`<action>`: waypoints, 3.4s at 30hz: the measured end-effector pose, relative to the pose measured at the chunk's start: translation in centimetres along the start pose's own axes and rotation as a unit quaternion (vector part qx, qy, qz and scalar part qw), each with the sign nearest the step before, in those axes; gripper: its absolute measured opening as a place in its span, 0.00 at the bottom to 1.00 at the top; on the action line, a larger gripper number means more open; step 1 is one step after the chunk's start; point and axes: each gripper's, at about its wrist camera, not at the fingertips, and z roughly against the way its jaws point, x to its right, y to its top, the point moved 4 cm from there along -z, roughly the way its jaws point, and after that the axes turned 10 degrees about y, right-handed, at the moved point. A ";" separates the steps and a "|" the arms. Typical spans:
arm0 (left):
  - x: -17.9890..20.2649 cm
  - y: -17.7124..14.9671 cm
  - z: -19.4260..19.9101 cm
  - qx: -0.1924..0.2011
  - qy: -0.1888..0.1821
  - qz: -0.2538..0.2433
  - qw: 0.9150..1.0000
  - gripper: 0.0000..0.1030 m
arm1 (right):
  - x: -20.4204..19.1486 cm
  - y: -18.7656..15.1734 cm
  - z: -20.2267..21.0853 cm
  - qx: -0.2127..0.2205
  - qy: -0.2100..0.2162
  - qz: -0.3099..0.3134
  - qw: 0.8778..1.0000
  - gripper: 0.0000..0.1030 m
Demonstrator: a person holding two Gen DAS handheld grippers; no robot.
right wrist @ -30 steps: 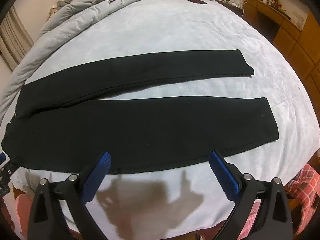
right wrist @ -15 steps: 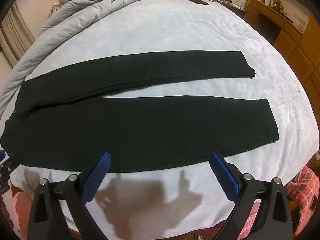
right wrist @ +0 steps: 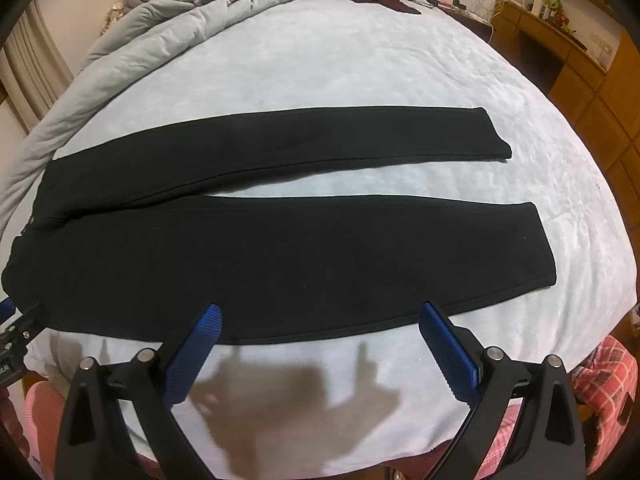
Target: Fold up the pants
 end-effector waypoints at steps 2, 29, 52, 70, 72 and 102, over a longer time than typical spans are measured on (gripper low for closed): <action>0.0 0.0 0.0 0.000 0.000 0.000 1.000 0.97 | 0.0 0.0 0.0 -0.001 0.000 -0.001 1.000 0.96; 0.5 0.1 0.0 0.001 -0.002 -0.004 1.000 0.97 | -0.1 -0.3 -0.9 -0.004 0.015 -0.005 1.000 0.96; 11.6 11.7 -4.0 -0.006 -0.054 -0.029 0.998 0.97 | 18.1 13.9 -5.5 -0.016 0.003 -0.048 0.999 0.96; 26.5 18.7 -12.3 -0.039 -0.073 -0.065 0.994 0.97 | 30.2 21.8 -16.3 -0.071 0.038 -0.034 0.996 0.88; 26.7 19.4 -12.6 -0.036 -0.074 -0.074 0.994 0.97 | 29.8 22.1 -16.1 -0.065 0.055 -0.020 0.996 0.65; 32.1 21.7 -16.0 -0.033 -0.158 -0.250 0.955 0.67 | 31.6 20.7 -13.6 -0.017 0.133 -0.025 0.991 0.07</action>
